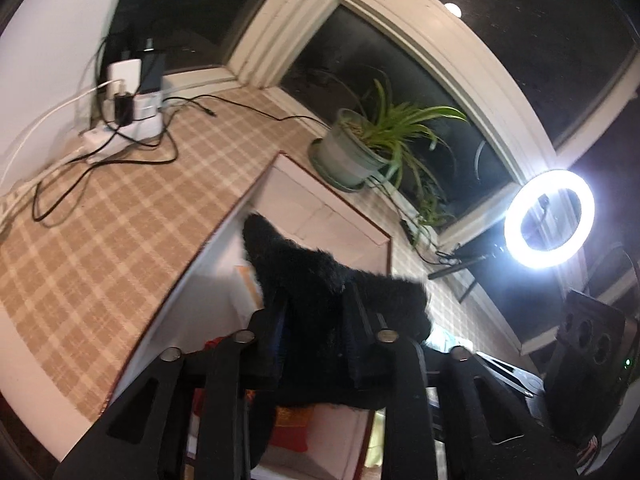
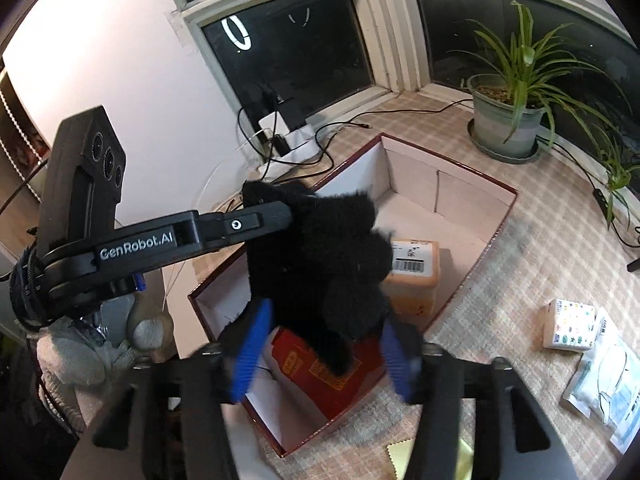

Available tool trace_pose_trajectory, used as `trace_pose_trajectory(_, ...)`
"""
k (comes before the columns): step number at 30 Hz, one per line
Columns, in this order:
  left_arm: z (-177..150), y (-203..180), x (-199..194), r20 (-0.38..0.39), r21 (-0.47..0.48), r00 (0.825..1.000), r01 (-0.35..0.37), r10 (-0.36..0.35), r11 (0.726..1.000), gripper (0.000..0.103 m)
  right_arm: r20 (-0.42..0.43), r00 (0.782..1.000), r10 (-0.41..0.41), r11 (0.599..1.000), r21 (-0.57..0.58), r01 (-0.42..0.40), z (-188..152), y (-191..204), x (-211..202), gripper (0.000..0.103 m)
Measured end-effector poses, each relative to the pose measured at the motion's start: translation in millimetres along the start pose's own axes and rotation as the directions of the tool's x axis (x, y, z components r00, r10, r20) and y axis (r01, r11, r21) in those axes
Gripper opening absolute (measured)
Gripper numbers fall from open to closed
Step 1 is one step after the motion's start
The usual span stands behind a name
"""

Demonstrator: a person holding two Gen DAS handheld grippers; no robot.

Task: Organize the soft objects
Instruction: 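Open both grippers to drop the glove into the box, then move both grippers from the box to the yellow-green cloth and grey sachet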

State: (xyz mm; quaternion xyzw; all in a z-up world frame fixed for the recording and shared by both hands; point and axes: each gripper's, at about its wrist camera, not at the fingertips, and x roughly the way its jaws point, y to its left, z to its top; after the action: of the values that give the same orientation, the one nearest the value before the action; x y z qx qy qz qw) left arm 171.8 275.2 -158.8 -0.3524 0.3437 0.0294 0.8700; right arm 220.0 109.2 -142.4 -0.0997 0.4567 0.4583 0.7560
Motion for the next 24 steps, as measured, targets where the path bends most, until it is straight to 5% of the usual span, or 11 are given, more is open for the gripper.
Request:
trace_pose_trajectory(3, 1, 2, -3, 0.018, -0.002, 1.000, -0.021, 0.021, 1.000, 0.046, 0.007, 1.000, -0.015, 1.000, 0.009, 0.015, -3, -4, -5, 0.055)
trace_pose_trajectory(7, 1, -3, -9, 0.032, 0.014, 0.999, -0.034, 0.033, 0.999, 0.051, 0.010, 1.000, -0.023, 1.000, 0.019, 0.023, -6, -11, -11, 0.055)
trace_pose_trajectory(24, -22, -31, -19, 0.033, 0.069, 0.999, -0.030, 0.028, 0.997, 0.051, 0.065, 0.997, -0.046, 0.996, 0.082, 0.040, -36, -48, -62, 0.055)
